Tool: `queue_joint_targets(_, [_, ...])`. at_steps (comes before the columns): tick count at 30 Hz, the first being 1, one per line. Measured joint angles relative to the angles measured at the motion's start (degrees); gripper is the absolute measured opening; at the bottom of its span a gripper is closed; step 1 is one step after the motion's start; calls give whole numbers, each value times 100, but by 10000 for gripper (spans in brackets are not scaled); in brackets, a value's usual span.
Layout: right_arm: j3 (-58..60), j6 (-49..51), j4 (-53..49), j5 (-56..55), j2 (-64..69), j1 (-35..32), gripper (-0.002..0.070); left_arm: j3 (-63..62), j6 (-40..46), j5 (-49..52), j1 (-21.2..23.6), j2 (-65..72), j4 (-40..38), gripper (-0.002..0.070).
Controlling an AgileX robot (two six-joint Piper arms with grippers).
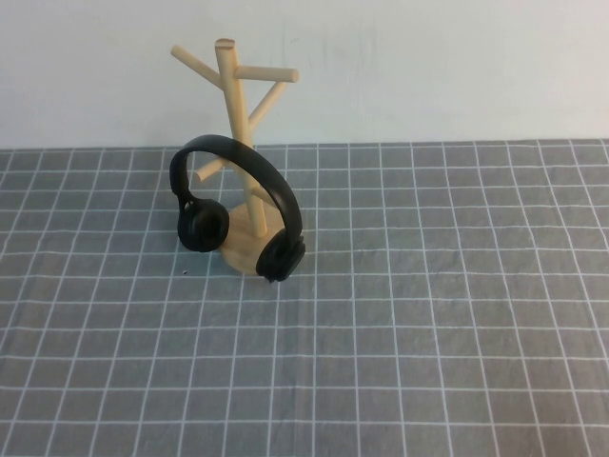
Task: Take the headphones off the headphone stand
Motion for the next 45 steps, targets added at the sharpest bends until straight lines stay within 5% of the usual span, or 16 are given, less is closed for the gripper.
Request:
queue_joint_targets(11, [0,0,0,0,0,0,-8,0,-119,-597,0,0,-1620,-6])
queue_joint_targets(18, [0,0,0,0,0,0,-8,-982,18,1188,0,850,-1706,-6])
queue_joint_targets(29, [0,0,0,0,0,0,-8,-3478,3720,3503,0,4559,-1845,-6])
queue_joint_targets(40, [0,0,0,0,0,0,-8,-5399,8417,4249,0,7127,-4333,-6])
queue_joint_targets(45, [0,0,0,0,0,0,-8,-6019,9440,4454,0,7934,-4895,-6])
